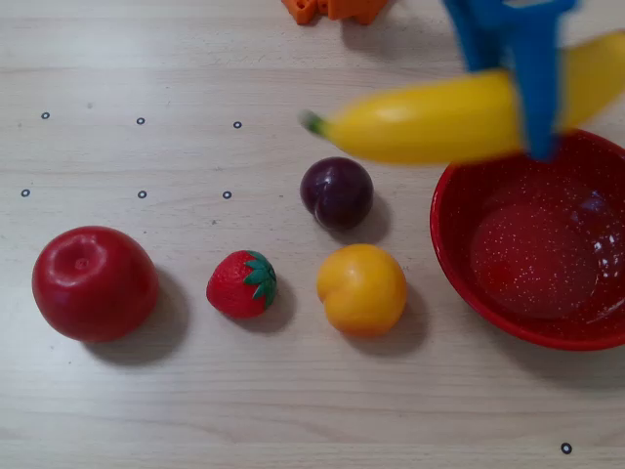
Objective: Put the banana in the red bowl.
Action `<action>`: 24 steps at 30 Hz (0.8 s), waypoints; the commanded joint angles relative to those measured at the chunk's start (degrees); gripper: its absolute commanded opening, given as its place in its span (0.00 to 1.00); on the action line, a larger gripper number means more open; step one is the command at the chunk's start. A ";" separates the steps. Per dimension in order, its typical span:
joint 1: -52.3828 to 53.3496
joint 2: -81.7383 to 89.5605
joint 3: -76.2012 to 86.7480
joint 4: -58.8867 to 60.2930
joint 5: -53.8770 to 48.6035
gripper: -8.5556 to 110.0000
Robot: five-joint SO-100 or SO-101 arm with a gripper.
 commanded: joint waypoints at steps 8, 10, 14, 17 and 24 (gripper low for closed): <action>7.73 2.64 8.70 -17.84 9.05 0.07; 8.17 1.23 10.37 -19.60 10.28 0.07; 8.70 -1.58 12.48 -20.92 12.30 0.07; 9.23 -3.78 12.83 -21.01 12.74 0.07; 10.99 -7.82 12.92 -20.92 13.45 0.15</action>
